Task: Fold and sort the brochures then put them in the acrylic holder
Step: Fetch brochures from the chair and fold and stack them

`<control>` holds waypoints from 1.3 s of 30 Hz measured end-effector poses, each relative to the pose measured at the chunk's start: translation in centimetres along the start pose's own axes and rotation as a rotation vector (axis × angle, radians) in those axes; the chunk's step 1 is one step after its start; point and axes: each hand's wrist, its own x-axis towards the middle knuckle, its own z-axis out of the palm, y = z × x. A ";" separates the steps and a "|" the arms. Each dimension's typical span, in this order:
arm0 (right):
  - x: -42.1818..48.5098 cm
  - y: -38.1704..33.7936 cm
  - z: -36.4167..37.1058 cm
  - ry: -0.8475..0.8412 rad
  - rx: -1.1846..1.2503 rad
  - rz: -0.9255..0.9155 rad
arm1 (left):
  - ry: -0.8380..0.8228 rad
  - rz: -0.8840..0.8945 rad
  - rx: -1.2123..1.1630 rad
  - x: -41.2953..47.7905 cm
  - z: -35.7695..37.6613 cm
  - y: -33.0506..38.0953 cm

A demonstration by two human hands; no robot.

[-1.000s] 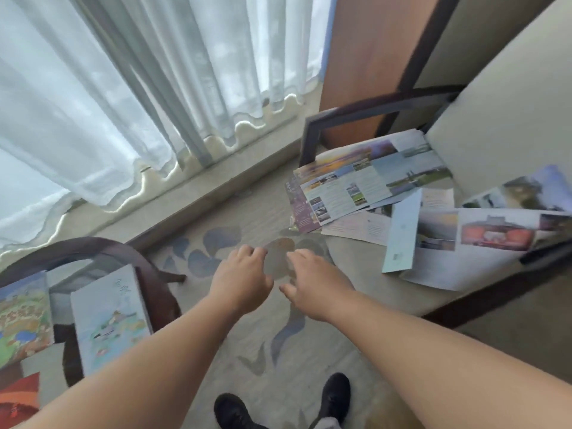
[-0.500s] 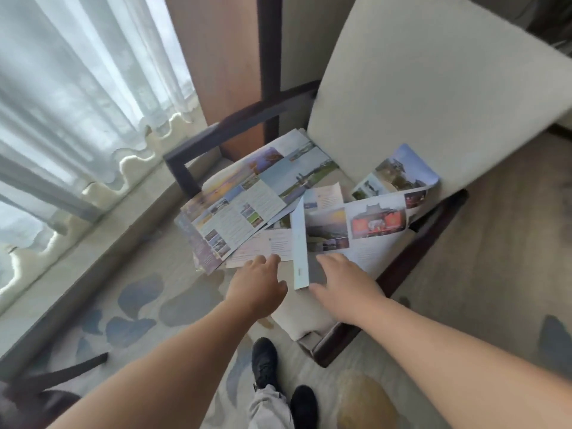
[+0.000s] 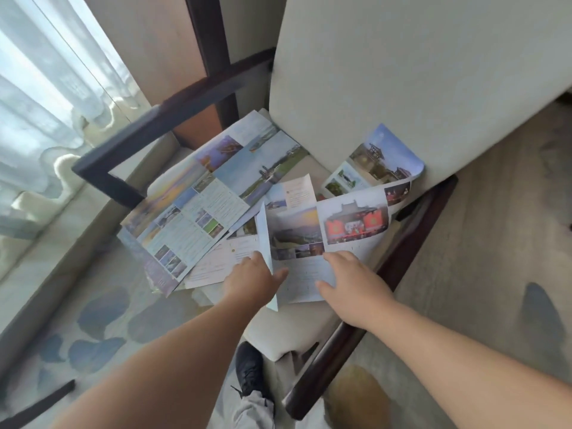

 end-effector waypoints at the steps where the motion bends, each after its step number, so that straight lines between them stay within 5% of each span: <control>1: 0.3 0.3 0.2 -0.015 0.002 -0.007 | -0.009 -0.011 0.020 0.6 0.4 0.4; 5: 1.4 1.1 0.4 -0.054 0.073 0.001 | 0.065 0.003 -0.013 0.9 0.8 2.6; 11: 2.2 -1.9 -4.6 -0.094 0.766 0.173 | 0.327 0.430 -0.046 -4.6 -2.6 6.8; 15: 2.3 -2.9 -8.9 0.078 0.815 0.179 | 0.419 0.644 -0.101 -8.2 -6.8 9.1; 20: 0.9 -3.3 -14.6 0.116 0.898 0.072 | 0.484 0.269 -0.579 -8.9 -13.6 10.8; 24: -1.0 -4.5 -18.2 0.070 0.995 -0.071 | 0.287 0.048 -1.158 -10.7 -19.4 12.3; 39: -6.3 -9.7 -23.3 0.128 1.083 -0.287 | 0.537 0.175 -1.346 -18.7 -26.2 11.8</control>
